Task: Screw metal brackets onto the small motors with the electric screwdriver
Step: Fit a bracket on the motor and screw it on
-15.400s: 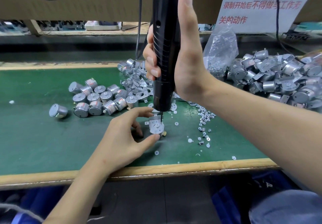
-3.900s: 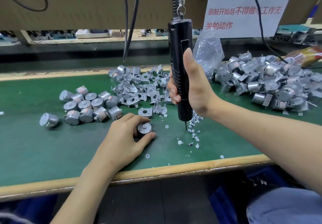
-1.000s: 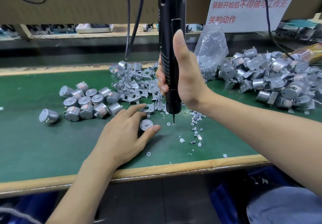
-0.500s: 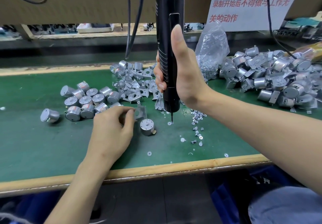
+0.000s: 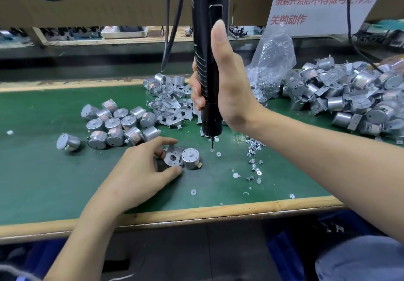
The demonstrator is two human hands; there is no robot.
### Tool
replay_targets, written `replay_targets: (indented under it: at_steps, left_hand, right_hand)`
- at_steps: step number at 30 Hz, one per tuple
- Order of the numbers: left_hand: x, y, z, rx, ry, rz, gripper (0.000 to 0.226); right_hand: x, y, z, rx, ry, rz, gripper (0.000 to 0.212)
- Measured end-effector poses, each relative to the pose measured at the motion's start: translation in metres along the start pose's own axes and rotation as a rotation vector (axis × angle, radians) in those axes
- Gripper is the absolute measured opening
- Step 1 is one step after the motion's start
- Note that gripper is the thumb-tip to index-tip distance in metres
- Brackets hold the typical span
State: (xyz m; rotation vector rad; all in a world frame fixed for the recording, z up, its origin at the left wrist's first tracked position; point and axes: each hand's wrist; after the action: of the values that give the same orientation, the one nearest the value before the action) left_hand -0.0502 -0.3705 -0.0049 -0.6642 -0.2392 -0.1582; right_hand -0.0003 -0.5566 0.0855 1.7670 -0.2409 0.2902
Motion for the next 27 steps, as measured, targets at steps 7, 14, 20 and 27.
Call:
replay_targets:
  at_steps: [7,14,20,27]
  left_hand:
    - [-0.001,0.005,0.001,-0.046,-0.125,-0.003,0.040]
    - [-0.006,-0.011,-0.013,-0.270,-0.164,-0.055,0.042]
    - [-0.007,-0.015,-0.022,-0.257,-0.163,-0.063,0.043]
    - [-0.007,-0.015,-0.023,-0.234,-0.173,-0.060,0.044]
  right_hand:
    - [0.002,0.004,-0.008,-0.004,0.007,0.003,0.060]
    - [0.006,0.007,-0.012,0.017,0.021,0.030,0.059]
    - [0.006,0.009,-0.016,0.041,0.027,0.021,0.055]
    - [0.006,0.009,-0.019,0.056,0.054,0.030,0.063]
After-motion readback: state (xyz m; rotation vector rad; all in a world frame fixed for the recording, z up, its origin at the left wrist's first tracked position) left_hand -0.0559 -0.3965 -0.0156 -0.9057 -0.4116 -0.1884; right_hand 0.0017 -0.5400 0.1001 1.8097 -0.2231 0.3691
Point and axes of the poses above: each hand's wrist, its own x-axis towards the middle knuckle, its own z-axis out of the back of the hand, y = z × x, and after that the axes turned 11 degrees about -y, right-handed
